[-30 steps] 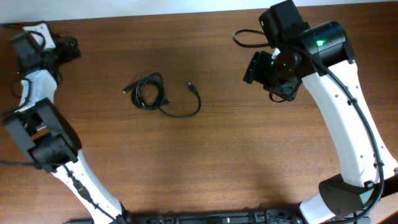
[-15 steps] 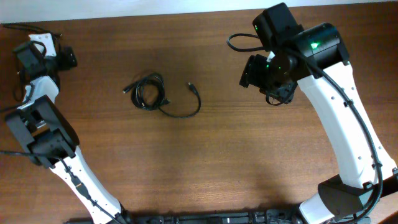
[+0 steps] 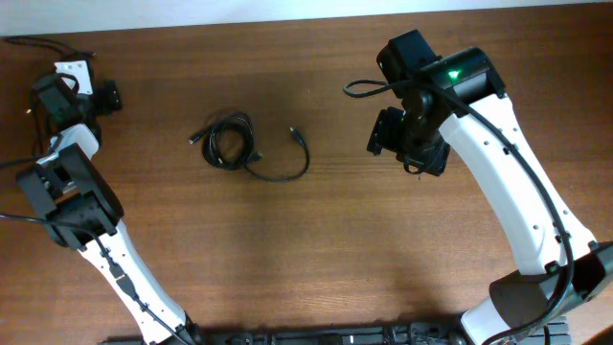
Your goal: Untangle cables
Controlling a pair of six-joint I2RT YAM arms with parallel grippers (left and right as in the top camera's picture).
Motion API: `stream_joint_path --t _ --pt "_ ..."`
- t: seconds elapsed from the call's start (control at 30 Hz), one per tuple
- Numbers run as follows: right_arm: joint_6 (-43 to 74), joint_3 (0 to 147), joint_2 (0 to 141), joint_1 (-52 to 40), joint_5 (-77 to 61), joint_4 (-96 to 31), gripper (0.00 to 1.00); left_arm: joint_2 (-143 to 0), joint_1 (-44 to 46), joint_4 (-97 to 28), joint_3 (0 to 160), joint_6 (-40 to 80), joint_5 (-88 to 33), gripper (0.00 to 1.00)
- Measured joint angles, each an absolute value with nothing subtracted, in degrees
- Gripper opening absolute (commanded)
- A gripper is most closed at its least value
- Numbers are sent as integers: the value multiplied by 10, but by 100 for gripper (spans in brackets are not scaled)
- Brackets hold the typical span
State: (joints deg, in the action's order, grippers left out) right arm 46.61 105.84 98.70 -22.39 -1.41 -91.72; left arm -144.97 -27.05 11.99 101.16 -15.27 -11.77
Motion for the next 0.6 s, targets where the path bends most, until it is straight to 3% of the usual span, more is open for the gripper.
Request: stream_joint_path --t 0.03,0.1,0.13,0.17,0.3,0.4,0.43,0.5,0.57,0.6 --pt "466 1058 987 -224 -14 -917 74 -1450 -271 115 1012 -144 -139 76" --pt "466 1058 987 -224 -14 -917 74 -1453 -271 110 1011 -140 -247 35" --pt "466 1058 987 -224 -14 -917 74 -1453 -271 108 1011 -139 -299 4" --pt "466 1058 987 -224 -14 -917 74 -1453 -271 104 1011 -138 -327 0" --pt "466 1058 987 -224 -14 -917 74 -1454 -283 93 1011 -58 -426 0" --pt "466 1058 987 -224 -14 -917 74 -1439 -314 119 1007 106 -481 0" --pt "466 1058 987 -224 -14 -917 74 -1401 -329 148 1005 236 -494 0" --pt "466 1058 987 -224 -14 -917 74 -1340 -330 225 1002 353 -511 2" --pt "466 1058 987 -224 -14 -920 74 -1297 -323 273 1002 396 -534 49" --pt "466 1058 987 -224 -14 -920 73 -1277 -316 272 1004 406 -541 50"
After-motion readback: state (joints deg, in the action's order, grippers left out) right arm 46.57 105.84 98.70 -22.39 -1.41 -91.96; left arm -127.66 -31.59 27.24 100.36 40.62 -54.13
